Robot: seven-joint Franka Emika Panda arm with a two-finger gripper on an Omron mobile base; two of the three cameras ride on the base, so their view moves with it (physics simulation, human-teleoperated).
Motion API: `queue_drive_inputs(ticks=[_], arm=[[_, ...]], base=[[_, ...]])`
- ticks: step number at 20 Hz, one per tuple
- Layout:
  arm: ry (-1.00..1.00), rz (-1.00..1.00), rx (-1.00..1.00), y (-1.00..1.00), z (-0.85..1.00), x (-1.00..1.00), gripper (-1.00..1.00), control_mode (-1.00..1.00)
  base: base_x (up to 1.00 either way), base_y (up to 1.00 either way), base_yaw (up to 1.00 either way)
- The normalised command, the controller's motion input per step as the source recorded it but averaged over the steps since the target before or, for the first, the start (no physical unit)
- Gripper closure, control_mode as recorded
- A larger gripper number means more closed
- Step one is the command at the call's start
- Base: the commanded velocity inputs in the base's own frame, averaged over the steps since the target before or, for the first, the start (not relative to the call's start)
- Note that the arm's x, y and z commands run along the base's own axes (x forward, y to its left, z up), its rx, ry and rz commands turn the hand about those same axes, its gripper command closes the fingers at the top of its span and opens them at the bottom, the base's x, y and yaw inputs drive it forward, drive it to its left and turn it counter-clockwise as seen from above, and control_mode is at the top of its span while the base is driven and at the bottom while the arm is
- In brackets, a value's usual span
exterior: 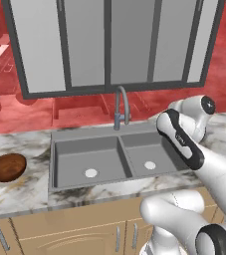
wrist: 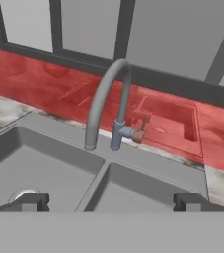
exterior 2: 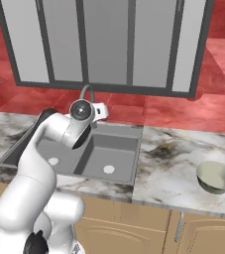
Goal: Rinse each bowl for a few seconds and place them down in the sink or on the counter.
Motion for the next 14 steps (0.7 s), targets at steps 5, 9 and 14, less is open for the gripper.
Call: queue_drive_inputs(ticks=[5,9,14], arm=[[-0.08,0.06,0.00,-0.10,-0.14,0.21,-1.00,-1.00],[-0.12,0.10,0.00,-0.16,-0.10,0.09,-1.00,-1.00],[-0.11,0.10,0.01,-0.15,-0.09,0.12,-1.00,-1.00]], base=[[0.00,0.00,0.00],[0.00,0.00,0.00],[0.00,0.00,0.00]])
